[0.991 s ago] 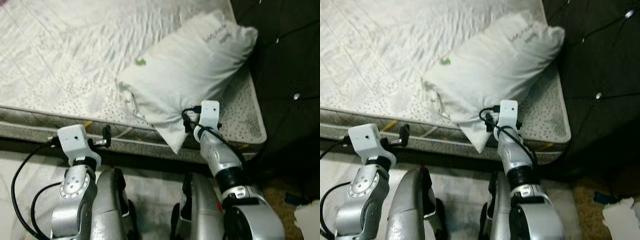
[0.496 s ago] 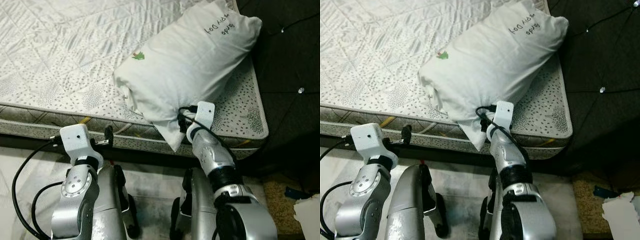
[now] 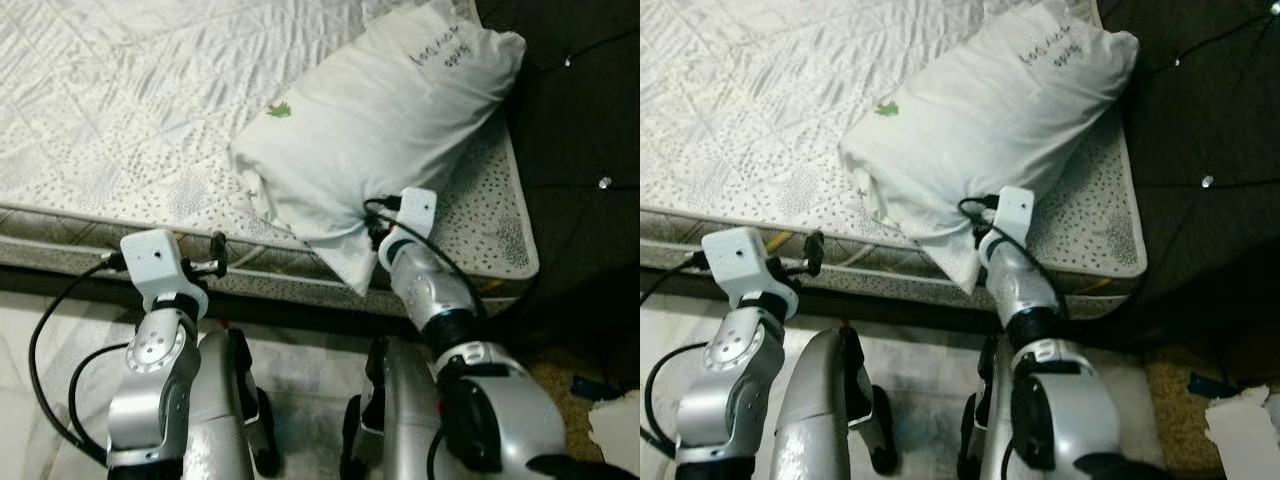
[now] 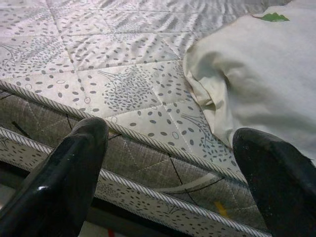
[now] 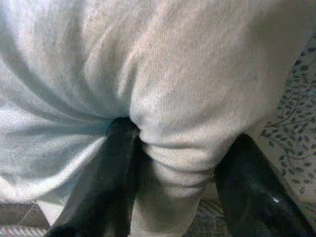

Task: Clean up the room

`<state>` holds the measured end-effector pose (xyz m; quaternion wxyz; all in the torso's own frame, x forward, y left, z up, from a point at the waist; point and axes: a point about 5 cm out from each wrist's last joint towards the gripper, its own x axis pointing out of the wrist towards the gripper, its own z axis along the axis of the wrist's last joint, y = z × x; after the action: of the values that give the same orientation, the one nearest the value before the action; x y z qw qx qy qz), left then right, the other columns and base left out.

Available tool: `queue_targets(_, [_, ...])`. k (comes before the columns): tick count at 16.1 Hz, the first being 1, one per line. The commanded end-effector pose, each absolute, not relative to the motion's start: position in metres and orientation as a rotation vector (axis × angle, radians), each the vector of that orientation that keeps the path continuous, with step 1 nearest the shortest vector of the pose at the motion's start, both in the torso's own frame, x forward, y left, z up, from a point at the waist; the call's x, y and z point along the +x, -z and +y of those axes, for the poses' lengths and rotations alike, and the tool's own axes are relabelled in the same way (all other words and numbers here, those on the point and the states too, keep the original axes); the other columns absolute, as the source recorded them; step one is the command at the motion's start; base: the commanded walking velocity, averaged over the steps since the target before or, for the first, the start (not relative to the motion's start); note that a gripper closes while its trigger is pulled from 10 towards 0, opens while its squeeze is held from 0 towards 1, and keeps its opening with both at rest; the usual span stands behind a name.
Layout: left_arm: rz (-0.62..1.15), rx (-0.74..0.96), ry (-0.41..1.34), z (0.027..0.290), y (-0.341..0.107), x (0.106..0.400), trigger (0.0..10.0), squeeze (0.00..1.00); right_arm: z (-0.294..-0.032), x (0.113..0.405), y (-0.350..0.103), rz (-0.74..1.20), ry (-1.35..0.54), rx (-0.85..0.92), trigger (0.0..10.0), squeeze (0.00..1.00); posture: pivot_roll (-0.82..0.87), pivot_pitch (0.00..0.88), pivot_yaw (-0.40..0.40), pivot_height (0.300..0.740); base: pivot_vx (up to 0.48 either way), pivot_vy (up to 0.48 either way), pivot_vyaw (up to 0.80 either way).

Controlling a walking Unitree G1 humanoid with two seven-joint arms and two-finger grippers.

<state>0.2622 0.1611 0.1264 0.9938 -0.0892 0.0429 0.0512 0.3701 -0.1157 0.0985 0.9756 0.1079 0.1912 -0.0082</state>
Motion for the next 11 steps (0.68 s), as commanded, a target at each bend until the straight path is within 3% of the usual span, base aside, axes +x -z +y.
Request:
queue_targets(1, [0.098, -0.174, -0.113, 0.161, -0.123, 0.262, 10.0, 0.00, -0.129, 0.376, -0.107, 0.345, 0.055, 0.226, 0.0, 0.00, 0.14, 0.160, -0.069, 0.568, 0.000, 0.000, 0.00])
queue_targets(8, [0.094, -0.173, -0.110, 0.163, -0.121, 0.273, 10.0, 0.00, -0.144, 0.387, -0.119, 0.322, 0.083, 0.232, 0.0, 0.00, 0.14, 0.110, -0.070, 0.568, 0.000, 0.000, 0.00])
queue_targets(11, [0.083, -0.167, -0.110, 0.164, -0.123, 0.277, 10.0, 0.00, -0.179, 0.399, -0.148, 0.233, 0.171, 0.207, 0.0, 0.00, 0.14, 0.090, -0.072, 0.568, 0.000, 0.000, 0.00])
